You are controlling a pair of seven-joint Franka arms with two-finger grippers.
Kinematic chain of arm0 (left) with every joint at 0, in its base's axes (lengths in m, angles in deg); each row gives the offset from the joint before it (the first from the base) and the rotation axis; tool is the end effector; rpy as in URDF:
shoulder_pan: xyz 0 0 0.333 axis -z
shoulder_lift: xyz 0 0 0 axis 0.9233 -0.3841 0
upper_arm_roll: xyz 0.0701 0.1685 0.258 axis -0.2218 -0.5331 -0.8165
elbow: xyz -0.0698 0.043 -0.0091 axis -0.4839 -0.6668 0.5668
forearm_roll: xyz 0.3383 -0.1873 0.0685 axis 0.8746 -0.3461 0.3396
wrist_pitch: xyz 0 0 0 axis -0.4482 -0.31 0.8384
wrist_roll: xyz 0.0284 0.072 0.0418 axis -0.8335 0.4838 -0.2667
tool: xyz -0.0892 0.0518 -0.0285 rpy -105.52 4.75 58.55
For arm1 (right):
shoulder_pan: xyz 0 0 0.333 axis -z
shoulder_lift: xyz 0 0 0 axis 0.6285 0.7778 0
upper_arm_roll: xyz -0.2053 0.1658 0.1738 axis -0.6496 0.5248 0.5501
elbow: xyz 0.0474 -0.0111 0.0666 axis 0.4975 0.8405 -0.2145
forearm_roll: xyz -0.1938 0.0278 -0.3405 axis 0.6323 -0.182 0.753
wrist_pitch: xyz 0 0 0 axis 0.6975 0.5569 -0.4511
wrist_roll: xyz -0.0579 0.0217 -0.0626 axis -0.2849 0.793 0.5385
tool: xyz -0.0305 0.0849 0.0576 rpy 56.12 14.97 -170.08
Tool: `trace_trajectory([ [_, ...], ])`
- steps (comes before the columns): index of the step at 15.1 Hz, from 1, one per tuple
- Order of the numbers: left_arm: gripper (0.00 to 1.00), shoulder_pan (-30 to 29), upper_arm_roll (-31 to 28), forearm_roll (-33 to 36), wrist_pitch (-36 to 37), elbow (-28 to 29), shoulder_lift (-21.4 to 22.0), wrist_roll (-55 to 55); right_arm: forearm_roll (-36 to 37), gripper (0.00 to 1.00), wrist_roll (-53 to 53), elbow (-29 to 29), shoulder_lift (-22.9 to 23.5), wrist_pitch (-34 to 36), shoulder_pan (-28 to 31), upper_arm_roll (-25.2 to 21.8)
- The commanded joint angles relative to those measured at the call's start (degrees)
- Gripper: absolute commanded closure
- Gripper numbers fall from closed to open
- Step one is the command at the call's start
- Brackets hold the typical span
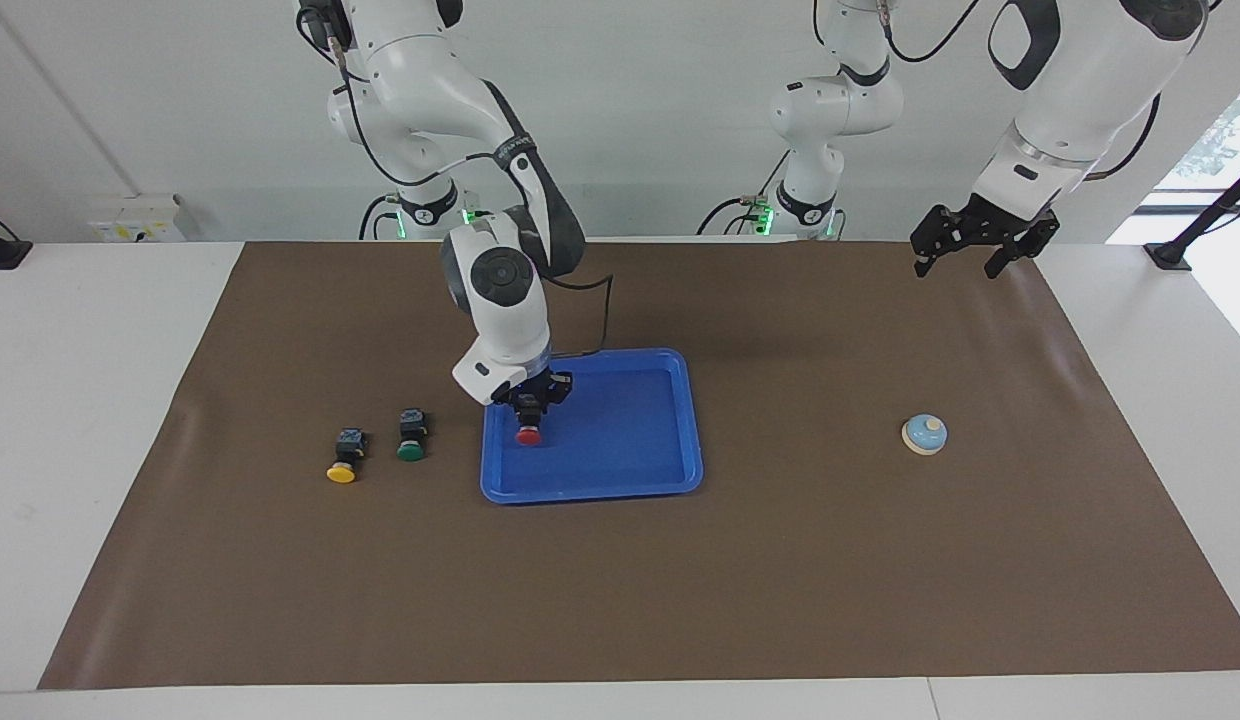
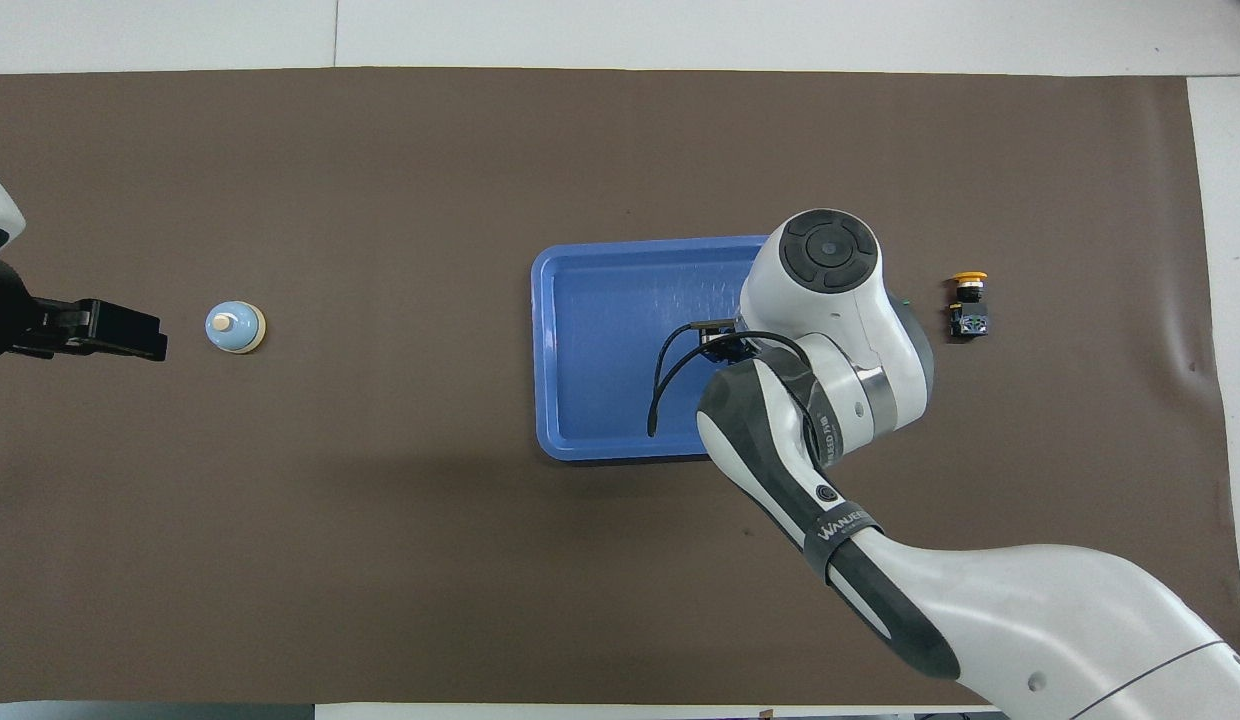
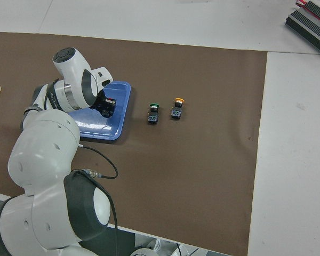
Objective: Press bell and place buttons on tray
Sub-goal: 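Carry the red button into the tray with the right gripper and release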
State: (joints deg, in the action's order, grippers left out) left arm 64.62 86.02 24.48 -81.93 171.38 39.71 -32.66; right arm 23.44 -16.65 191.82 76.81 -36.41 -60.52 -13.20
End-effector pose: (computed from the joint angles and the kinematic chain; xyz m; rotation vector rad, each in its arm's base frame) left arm 0.5279 -0.0441 0.6017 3.1207 -0.1618 -0.0676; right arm 0.5691 0.2441 0.3193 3.1199 -0.0110 -0.1516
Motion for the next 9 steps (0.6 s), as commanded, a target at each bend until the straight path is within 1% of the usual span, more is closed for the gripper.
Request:
trace_trajectory([
  [1, 0.00, -0.11, 0.02, 0.99, 1.09, -0.40, 0.04, -0.67, -0.42, 0.17, -1.42, 1.80, -1.56, -0.94, 0.14, -0.11],
  [2, 0.00, -0.11, 0.02, 0.99, 1.09, -0.40, 0.04, -0.67, -0.42, 0.00, -1.42, 1.36, -1.64, -0.41, 0.14, -0.20],
  [3, 0.00, -0.11, 0.02, 0.99, 1.09, -0.40, 0.04, -0.67, -0.33, 0.00, -1.51, 0.66, -2.17, 0.20, 0.31, -0.20],
  [5, 0.00, -0.11, 0.02, 0.99, 1.09, -0.40, 0.04, -0.67, -0.33, 0.00, -2.12, -1.53, -3.48, 3.70, 1.89, -0.55],
  [6, 0.00, -0.11, 0.02, 0.99, 1.09, -0.40, 0.04, -0.67, -0.33, 0.00, -4.30, -2.24, -4.36, 5.11, 3.38, -0.64],
  [9, 0.00, -0.11, 0.02, 0.99, 1.09, -0.40, 0.04, -0.67, -0.33, 0.00, -14.49, -2.07, -6.74, 6.53, 11.02, -0.64],
])
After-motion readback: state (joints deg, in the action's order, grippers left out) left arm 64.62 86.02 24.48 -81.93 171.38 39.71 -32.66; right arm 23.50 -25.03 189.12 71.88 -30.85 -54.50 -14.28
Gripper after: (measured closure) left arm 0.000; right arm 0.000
